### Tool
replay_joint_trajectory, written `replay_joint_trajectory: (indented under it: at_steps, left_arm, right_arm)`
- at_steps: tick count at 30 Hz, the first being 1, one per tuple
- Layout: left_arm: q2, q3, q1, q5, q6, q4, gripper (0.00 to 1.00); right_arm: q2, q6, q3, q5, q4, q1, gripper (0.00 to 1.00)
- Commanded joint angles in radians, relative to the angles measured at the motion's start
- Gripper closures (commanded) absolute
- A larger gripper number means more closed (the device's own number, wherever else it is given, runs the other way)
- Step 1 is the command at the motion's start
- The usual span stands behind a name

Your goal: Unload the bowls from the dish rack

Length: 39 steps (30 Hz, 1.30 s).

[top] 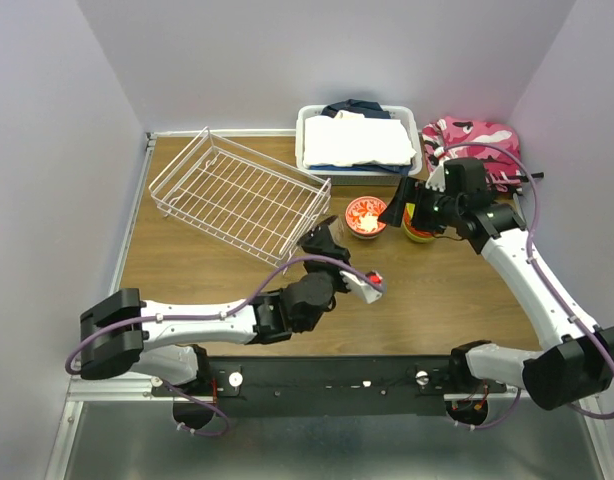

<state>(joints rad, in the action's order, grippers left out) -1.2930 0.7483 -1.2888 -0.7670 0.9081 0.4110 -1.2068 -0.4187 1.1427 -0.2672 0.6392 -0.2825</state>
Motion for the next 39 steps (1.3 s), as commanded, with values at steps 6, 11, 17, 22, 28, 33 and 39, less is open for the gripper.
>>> replay_joint_trajectory:
  at_steps: [6, 11, 17, 22, 28, 33, 39]
  left_arm:
    - [-0.104, -0.058, -0.13, -0.095, 0.092, 0.166, 0.69]
    - [-0.166, -0.064, -0.156, -0.109, 0.104, 0.199, 0.69]
    - [-0.247, -0.076, -0.182, -0.112, 0.092, 0.215, 0.69]
    - [-0.305, -0.075, -0.195, -0.114, 0.075, 0.229, 0.69]
    - [-0.353, -0.081, -0.204, -0.133, 0.08, 0.267, 0.69]
    - [-0.396, -0.083, -0.205, -0.16, 0.112, 0.339, 0.69]
    - [-0.425, -0.089, -0.207, -0.187, 0.136, 0.408, 0.7]
  right_arm:
    - [-0.111, 0.023, 0.088, -0.13, 0.105, -0.007, 0.02]
    - [-0.163, 0.026, 0.112, -0.179, 0.142, -0.009, 0.04]
    - [-0.214, 0.037, 0.161, -0.194, 0.189, -0.027, 0.05]
    - [-0.296, 0.05, 0.213, -0.19, 0.252, -0.072, 0.07]
    - [-0.395, 0.09, 0.288, -0.164, 0.353, -0.135, 0.09]
    - [-0.467, 0.095, 0.324, -0.147, 0.398, -0.176, 0.09]
    - [-0.533, 0.11, 0.37, -0.113, 0.453, -0.213, 0.11]
